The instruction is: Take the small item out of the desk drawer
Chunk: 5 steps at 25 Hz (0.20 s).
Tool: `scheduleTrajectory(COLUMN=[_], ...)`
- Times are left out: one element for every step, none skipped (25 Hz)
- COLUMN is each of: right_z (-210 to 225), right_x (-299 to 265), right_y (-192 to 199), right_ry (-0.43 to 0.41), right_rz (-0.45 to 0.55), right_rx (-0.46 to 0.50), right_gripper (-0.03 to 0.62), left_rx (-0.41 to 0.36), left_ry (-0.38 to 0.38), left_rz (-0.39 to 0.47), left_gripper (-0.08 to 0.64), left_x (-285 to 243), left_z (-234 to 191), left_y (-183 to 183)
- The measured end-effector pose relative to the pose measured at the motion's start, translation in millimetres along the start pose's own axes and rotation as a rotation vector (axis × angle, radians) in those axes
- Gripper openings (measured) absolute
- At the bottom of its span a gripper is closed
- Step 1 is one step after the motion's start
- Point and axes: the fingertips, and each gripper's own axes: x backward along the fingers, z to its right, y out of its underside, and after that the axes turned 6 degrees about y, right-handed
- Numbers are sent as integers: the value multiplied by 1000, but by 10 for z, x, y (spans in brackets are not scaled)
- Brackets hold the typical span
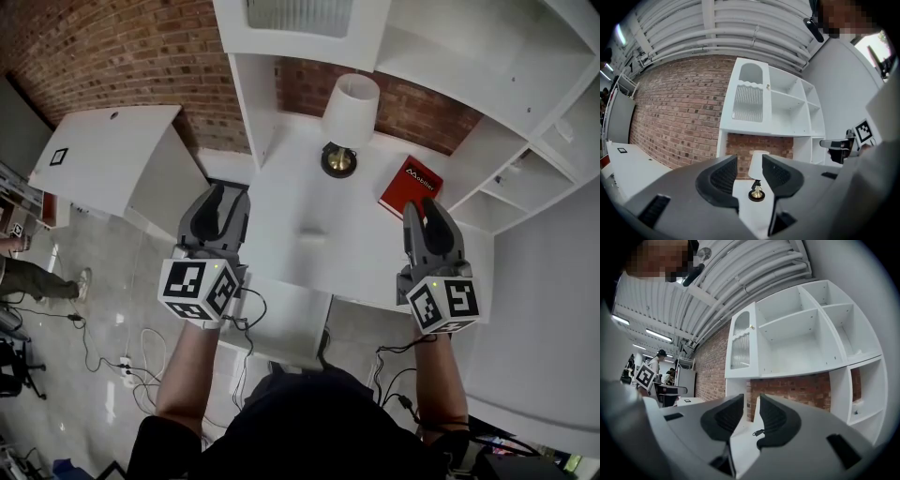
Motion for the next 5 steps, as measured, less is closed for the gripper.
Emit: scheduleTrajectory(right_z=[21, 41, 62, 82, 103], right_x=[-26, -51, -75, -100, -124], right_y=[15, 31, 49, 68, 87], right_ry=[-2, -4, -6, -8, -9], right_rz=[-2, -5, -7, -10, -13], right_rx=[-1, -2, -3, -3, -4], right_gripper=[96, 95, 95, 94, 94], left_rx=[-1, -2, -3, -5, -7], left_ry=[-1, -2, -2, -2, -3], left_rz=[-3, -6, -9, -13, -16], left_gripper=[163, 163, 163, 164, 163], left_x=[-30, -60, -91, -122, -152], left_z=[1, 1, 3, 4, 5], left_y=[10, 24, 39, 56, 74])
